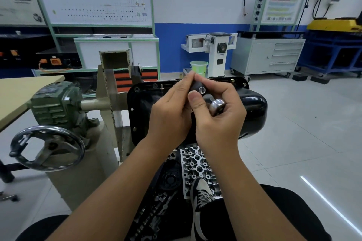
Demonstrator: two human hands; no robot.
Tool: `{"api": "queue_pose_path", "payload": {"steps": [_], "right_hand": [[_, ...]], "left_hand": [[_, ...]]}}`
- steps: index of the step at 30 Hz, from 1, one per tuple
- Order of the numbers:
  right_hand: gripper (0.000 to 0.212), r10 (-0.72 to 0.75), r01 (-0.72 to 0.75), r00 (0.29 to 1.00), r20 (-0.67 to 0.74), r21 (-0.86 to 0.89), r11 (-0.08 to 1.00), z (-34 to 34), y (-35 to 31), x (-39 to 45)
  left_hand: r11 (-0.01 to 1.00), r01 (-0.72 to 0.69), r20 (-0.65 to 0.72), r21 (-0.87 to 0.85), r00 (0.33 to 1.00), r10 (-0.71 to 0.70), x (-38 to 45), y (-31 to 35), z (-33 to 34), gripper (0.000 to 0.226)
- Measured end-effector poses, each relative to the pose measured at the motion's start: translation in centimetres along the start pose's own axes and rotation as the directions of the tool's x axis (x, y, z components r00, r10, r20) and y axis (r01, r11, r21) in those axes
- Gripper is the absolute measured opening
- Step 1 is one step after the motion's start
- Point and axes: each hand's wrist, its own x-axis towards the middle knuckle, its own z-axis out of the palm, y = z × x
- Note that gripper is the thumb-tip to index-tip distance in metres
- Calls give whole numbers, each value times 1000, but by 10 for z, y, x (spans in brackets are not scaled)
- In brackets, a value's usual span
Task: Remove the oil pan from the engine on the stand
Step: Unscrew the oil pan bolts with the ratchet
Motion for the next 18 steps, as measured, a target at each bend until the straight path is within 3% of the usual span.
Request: {"api": "queue_pose_path", "payload": {"steps": [7, 11, 15, 18], "right_hand": [[22, -171, 162, 985, -29, -197, 967, 2, 2, -2], [25, -53, 31, 983, -176, -125, 992, 7, 1, -3], [20, -93, 72, 985, -148, -137, 988, 3, 0, -1], [16, -134, 114, 983, -125, -151, 982, 2, 2, -3]], "left_hand": [[999, 32, -61, -7, 998, -32, 1, 2, 1, 22], [998, 65, -84, 4, 994, -64, 1, 4, 2, 19], [998, 55, 12, -27, 998, -55, 3, 6, -1, 35], [1000, 13, 54, 16, 998, -13, 3, 7, -1, 33]]}}
